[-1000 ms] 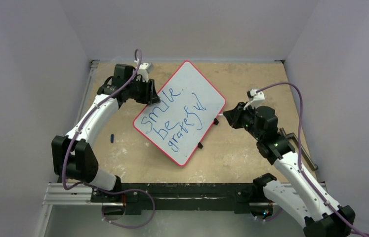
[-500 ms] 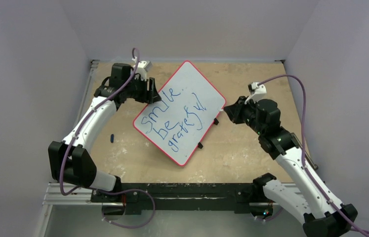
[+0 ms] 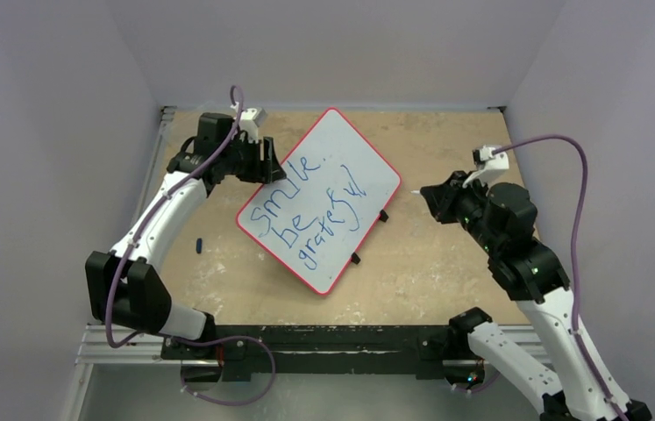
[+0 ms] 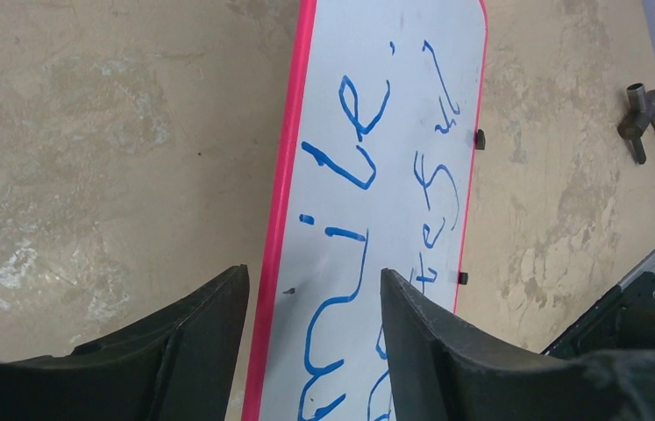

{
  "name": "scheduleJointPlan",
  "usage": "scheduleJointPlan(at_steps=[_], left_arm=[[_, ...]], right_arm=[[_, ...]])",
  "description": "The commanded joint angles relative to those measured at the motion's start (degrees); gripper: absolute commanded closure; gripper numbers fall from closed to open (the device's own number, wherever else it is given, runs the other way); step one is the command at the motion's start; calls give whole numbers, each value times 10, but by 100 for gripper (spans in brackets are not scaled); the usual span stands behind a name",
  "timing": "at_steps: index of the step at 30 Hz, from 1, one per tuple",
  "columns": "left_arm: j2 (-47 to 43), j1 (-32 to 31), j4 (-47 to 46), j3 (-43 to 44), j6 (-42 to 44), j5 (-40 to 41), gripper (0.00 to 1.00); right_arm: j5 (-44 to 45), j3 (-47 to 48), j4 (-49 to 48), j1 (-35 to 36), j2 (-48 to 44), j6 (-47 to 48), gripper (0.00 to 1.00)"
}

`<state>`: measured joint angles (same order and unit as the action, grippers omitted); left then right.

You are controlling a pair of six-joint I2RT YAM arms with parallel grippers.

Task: Write a sentence on the whiteboard
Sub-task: Move the whiteboard to the center of the board.

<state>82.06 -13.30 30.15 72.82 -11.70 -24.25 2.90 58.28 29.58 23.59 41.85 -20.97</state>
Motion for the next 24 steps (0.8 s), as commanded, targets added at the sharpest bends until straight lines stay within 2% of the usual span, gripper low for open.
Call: scheduleJointPlan(at_steps=[1, 7, 12, 18, 24], left_arm=[[2, -5, 19, 40, -56, 7, 44], [-32, -4, 55, 39, -79, 58, 43], [-74, -2, 18, -29, -92, 89, 42], [-59, 0, 6, -40, -108, 45, 41], [-40, -3, -22, -44, -127, 6, 44]], right_arm=[[20, 48, 68, -1, -40, 11, 100], [14, 121, 170, -1, -47, 3, 100], [74, 124, 248, -1, -56, -46, 100], [78, 63, 262, -1, -71, -96, 100], [73, 55, 254, -2, -31, -114, 100]])
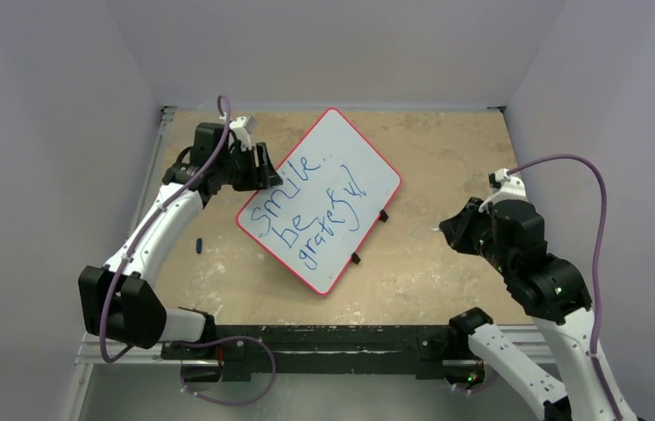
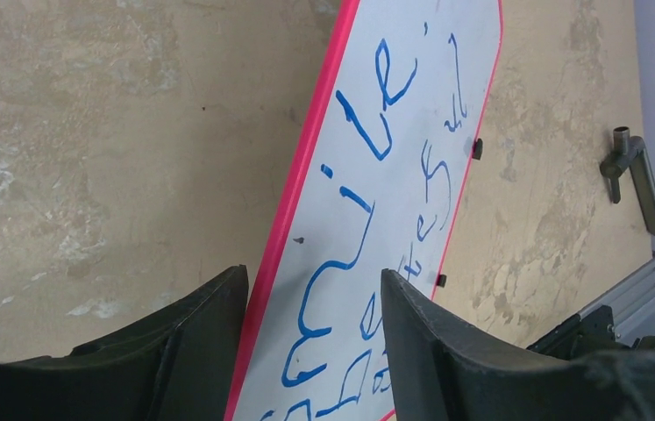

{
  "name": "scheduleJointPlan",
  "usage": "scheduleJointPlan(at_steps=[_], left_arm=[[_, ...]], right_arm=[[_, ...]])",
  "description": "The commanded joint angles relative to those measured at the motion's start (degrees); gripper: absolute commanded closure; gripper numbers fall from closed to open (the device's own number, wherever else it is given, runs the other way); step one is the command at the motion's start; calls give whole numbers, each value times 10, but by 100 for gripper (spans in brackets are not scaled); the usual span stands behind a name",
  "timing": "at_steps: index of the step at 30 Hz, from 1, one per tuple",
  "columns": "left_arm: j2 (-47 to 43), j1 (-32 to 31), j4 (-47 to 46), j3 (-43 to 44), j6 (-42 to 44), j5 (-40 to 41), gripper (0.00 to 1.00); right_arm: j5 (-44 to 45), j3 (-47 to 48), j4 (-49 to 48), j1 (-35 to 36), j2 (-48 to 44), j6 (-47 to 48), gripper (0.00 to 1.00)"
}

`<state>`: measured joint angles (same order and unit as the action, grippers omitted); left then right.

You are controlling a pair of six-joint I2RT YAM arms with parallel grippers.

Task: Write a sentence on the whiteboard
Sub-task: Move the whiteboard to the center of the board.

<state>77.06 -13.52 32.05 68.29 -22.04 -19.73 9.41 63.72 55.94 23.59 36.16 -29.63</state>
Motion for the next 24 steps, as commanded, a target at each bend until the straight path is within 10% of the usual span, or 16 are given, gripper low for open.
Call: scheduleJointPlan(at_steps=[1, 24], left_arm=[[13, -2, -46, -1, -27, -42, 44], [91, -126, -237, -58, -157, -51, 50]], right_arm=[[9, 3, -15, -1, 37, -24, 100], [-22, 43, -94, -1, 122, 34, 100]])
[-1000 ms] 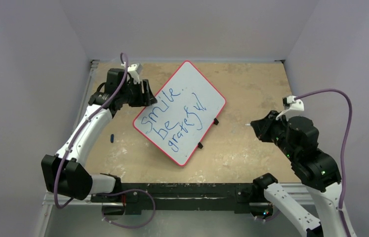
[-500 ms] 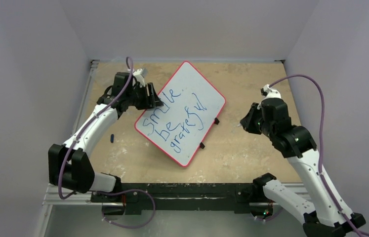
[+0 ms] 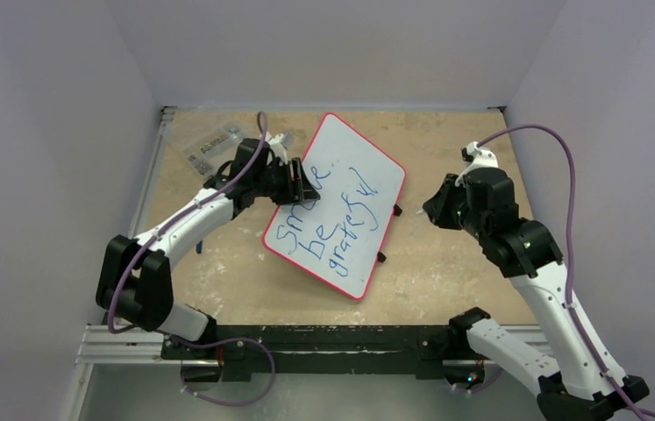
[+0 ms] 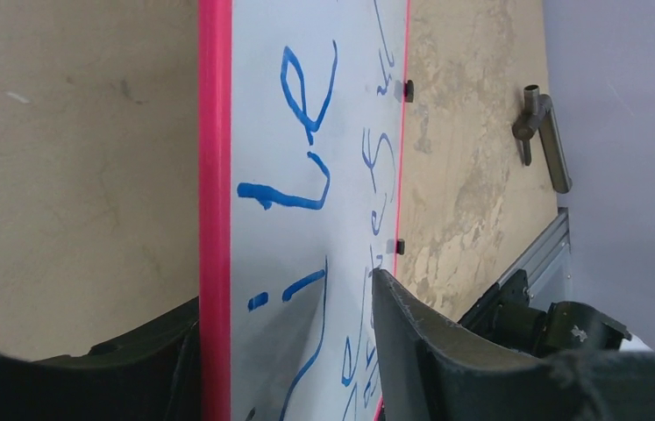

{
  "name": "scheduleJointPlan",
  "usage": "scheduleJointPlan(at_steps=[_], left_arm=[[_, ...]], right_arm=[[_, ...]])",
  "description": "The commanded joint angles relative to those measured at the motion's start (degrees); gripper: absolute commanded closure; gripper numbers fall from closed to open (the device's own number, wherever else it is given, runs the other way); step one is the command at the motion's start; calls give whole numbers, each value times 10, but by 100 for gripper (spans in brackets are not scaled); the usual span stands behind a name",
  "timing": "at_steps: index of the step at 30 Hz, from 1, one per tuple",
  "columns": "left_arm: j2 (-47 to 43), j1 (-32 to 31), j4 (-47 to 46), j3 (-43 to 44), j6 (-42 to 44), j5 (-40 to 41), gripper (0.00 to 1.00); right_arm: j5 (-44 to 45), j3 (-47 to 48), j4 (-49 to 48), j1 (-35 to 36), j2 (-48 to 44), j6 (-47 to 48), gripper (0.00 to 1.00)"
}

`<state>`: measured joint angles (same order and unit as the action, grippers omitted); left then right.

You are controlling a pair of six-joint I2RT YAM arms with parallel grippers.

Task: Write a sentence on the whiteboard
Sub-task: Move the whiteboard to the center of the board.

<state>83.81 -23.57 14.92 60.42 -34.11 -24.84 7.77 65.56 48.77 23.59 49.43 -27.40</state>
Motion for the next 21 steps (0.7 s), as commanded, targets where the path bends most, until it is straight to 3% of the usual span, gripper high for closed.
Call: scheduleJointPlan(at_steps=[1, 9, 15, 17, 21], left_arm=[[32, -30, -73, 25, -43, 0, 50], [85, -62, -129, 61, -78, -6, 52], [79, -73, -90, 73, -48, 10, 49], [66, -73, -64, 72, -27, 28, 42], [32, -70, -16, 68, 7, 62, 9]], right_arm=[[-6, 25, -23, -1, -11, 12, 100], [-5, 21, -30, -1, -15, 12, 100], [7, -7, -48, -1, -25, 10, 100], [6, -11, -52, -2, -24, 11, 100], [6, 11, -45, -1, -11, 34, 100]])
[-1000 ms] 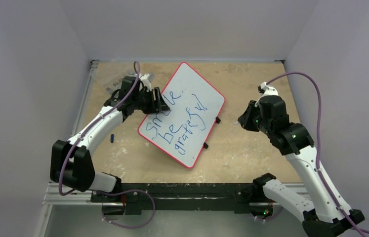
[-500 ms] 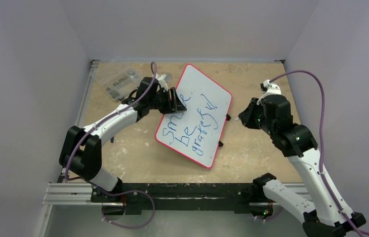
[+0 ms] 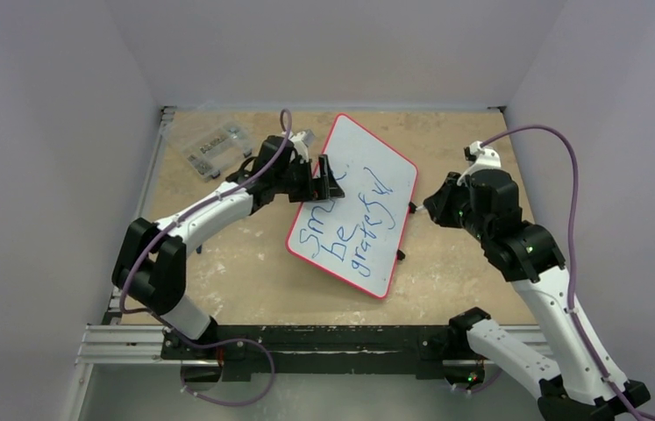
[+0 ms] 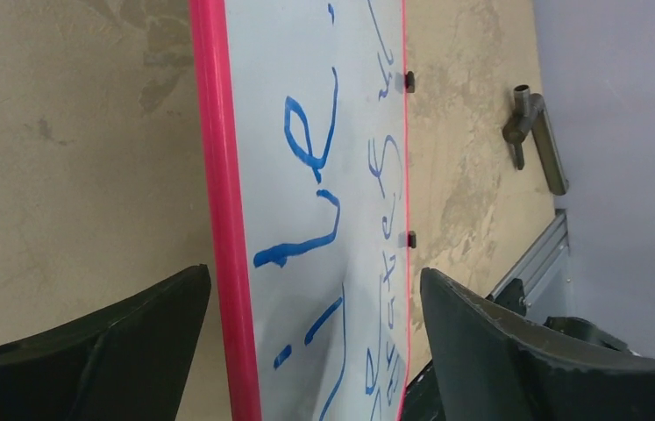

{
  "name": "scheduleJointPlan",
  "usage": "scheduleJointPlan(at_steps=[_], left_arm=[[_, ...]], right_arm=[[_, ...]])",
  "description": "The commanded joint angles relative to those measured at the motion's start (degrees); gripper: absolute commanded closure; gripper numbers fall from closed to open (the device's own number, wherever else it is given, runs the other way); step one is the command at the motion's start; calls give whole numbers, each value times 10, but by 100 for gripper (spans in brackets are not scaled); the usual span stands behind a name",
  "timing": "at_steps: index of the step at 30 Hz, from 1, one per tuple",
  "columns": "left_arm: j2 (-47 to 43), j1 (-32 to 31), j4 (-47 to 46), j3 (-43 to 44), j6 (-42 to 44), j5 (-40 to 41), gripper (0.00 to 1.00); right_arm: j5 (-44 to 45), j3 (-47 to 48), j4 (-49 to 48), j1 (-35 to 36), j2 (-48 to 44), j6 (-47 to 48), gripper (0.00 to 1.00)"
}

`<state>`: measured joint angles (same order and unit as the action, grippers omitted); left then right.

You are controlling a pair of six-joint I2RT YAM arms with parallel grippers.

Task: Write a sentence on the whiteboard
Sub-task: Move the whiteboard to the center of the board, then move the pen cap to the center of the board.

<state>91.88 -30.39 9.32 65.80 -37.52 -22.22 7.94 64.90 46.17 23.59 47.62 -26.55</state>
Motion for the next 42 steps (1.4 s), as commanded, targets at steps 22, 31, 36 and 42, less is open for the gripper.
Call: scheduleJointPlan(at_steps=[22, 31, 36, 42], left_arm=[[-266, 85, 318, 108, 204, 73, 0], [-412, 132, 384, 10, 239, 212, 0], [-465, 133, 363, -53, 226, 196, 0], [-491, 133, 339, -77, 214, 81, 4]], right_arm=[[31, 134, 17, -2, 24, 49, 100], [-16, 96, -54, 0, 47, 25, 100], [-66, -1, -148, -1, 14, -32, 100], [-139, -71, -250, -1, -3, -85, 100]])
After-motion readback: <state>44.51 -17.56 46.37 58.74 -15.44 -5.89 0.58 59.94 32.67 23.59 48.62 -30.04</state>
